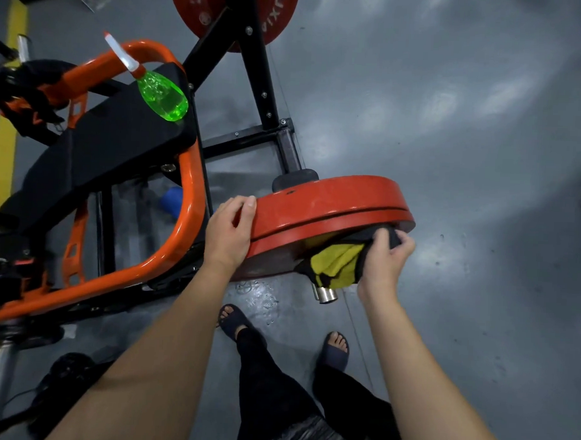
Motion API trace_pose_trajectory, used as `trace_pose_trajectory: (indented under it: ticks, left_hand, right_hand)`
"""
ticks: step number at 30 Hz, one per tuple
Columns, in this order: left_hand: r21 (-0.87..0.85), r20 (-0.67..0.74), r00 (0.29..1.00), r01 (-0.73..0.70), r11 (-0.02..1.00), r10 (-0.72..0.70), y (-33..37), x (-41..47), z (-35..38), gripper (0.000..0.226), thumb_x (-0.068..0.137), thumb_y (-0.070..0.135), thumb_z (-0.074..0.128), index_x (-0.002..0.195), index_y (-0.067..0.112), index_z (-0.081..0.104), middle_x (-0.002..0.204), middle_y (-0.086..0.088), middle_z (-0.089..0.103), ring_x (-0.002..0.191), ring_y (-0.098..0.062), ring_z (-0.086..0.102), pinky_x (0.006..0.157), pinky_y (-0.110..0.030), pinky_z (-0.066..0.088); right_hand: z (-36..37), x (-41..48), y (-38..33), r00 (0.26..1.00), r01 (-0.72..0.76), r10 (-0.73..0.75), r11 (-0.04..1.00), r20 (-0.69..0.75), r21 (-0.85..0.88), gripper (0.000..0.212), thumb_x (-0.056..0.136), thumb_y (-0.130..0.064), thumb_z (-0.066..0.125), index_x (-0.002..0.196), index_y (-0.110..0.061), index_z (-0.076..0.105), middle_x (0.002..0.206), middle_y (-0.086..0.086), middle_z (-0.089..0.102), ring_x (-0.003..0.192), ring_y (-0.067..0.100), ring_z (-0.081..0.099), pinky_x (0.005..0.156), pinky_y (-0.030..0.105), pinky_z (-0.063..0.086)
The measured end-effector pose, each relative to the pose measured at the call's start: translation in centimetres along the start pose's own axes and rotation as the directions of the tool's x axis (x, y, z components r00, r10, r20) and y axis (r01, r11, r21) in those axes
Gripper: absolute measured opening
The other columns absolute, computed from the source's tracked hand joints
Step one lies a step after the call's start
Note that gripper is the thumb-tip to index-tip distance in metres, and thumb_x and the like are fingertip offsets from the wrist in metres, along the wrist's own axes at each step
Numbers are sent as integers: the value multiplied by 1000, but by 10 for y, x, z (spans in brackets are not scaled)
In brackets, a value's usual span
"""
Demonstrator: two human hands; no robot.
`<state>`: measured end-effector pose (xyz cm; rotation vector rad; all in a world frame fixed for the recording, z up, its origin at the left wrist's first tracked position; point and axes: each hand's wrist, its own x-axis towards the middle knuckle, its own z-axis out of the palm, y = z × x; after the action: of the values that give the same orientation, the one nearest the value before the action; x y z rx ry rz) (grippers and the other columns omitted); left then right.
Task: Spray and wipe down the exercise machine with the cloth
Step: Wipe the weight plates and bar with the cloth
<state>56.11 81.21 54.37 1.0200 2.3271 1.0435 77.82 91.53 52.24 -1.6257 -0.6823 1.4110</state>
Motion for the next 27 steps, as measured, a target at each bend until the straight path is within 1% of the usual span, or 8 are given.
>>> trace_pose_trajectory:
  ticks: [3,7,10,13,15,22,24,27]
  left_hand:
    - [-32,12,1000,18,999,-18,-14,-4,-6,45,108,52,33,80,22,52,75,6,51,72,-14,51,73,-44,45]
    - [37,85,989,115,993,-118,-26,-12,-20,48,109,54,26,87,24,56,82,4,59,79,-14,58,83,-44,48]
    - [130,39,988,141,981,-147,-21,-10,-27,54,110,51,26,99,20,69,99,-2,69,97,-22,64,94,-43,47]
    - [117,-71,997,36,992,-28,12,8,-18,54,107,48,29,111,17,72,112,-3,72,110,-23,64,101,-41,46]
    - [103,-60,998,-22,994,28,48,19,-1,48,104,50,37,113,17,70,113,-2,72,113,-22,63,101,-43,46]
    - [441,75,996,-75,894,46,98,16,44,46,104,57,33,106,29,70,112,8,68,114,-19,54,101,-40,35]
    - [471,86,996,-65,880,27,98,17,44,50,104,59,30,102,27,70,108,6,69,112,-20,55,100,-41,36]
    - [490,78,997,-63,869,28,99,19,44,53,105,60,29,99,27,69,103,5,69,110,-22,56,99,-42,37]
  right_hand:
    - [-2,7,-6,996,64,-61,997,-64,40,30,74,-32,54,101,-28,41,99,-4,54,78,7,54,70,22,46]
    - [11,-25,-3,978,204,-207,976,-34,-71,40,75,-27,53,110,-18,37,104,1,51,79,6,53,69,17,44]
    - [21,-64,22,929,358,-326,912,177,-199,45,72,-23,59,110,-19,36,115,9,47,95,19,50,88,27,43]
    - [31,-96,49,817,518,-368,806,443,-286,50,67,-20,65,107,-18,36,114,7,41,103,14,41,96,17,33]
    - [30,-98,51,798,523,-368,816,478,-246,50,67,-20,67,106,-18,36,112,5,40,102,14,41,95,14,33]
    - [3,-6,-5,919,383,-393,911,-41,-154,42,73,-24,59,108,-15,38,112,11,49,98,24,51,89,29,45]
    - [-4,15,-13,938,313,-330,937,-102,-157,42,74,-25,57,109,-13,38,113,11,49,96,25,53,88,35,47]
    - [7,2,-10,944,289,-306,947,-124,-139,42,73,-22,55,110,-10,38,115,14,47,96,26,51,84,24,47]
